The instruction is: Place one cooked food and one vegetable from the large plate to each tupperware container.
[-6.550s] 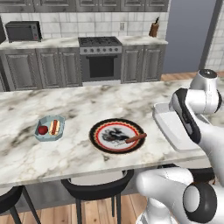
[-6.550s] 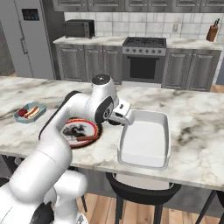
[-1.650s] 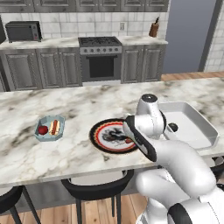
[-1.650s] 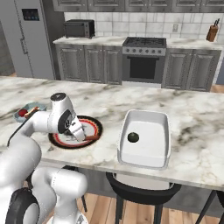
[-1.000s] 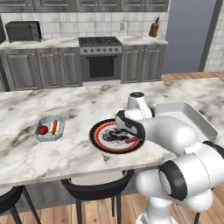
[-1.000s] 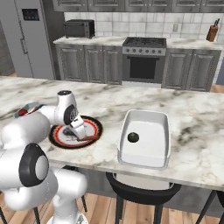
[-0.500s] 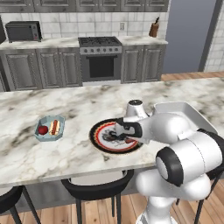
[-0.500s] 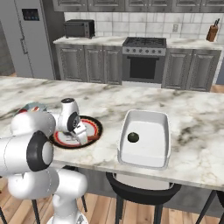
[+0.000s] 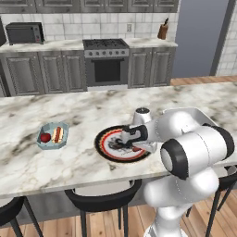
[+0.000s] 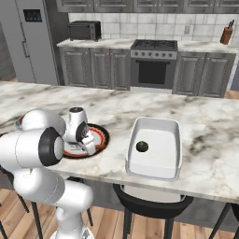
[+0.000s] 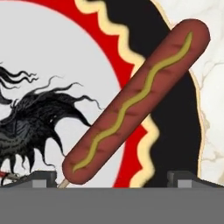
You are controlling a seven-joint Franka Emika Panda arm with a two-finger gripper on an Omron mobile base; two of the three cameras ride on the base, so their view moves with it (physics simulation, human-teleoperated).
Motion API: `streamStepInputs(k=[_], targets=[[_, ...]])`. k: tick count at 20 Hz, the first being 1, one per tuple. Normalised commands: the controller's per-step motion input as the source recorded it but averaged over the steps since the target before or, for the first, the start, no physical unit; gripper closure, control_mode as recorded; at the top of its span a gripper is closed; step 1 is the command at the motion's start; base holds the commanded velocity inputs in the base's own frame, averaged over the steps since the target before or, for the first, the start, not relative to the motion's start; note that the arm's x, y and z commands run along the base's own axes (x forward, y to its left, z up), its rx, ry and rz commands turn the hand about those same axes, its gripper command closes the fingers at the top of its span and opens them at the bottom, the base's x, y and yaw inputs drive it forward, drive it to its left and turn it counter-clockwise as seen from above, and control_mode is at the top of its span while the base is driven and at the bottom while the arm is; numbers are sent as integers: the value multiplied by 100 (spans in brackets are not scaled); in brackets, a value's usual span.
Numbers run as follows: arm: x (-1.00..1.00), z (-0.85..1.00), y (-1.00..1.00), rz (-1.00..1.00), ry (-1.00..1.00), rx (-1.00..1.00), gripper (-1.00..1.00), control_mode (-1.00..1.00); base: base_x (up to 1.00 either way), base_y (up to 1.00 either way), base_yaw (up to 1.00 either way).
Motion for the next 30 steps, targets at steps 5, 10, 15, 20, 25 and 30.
streamStepInputs(k=[5, 10, 15, 20, 25, 30], targets=[[5, -43, 0, 0, 0, 0, -100, -100, 0, 0, 0], [16, -28, 0, 0, 0, 0, -100, -100, 0, 0, 0], [51, -21, 0, 0, 0, 0, 100, -100, 0, 0, 0], [39, -46, -6, 1, 0, 0, 100, -100, 0, 0, 0], [0, -27, -9, 0, 2, 0, 100, -100, 0, 0, 0], [-79, 100, -45, -1, -5, 0, 100, -100, 0, 0, 0]])
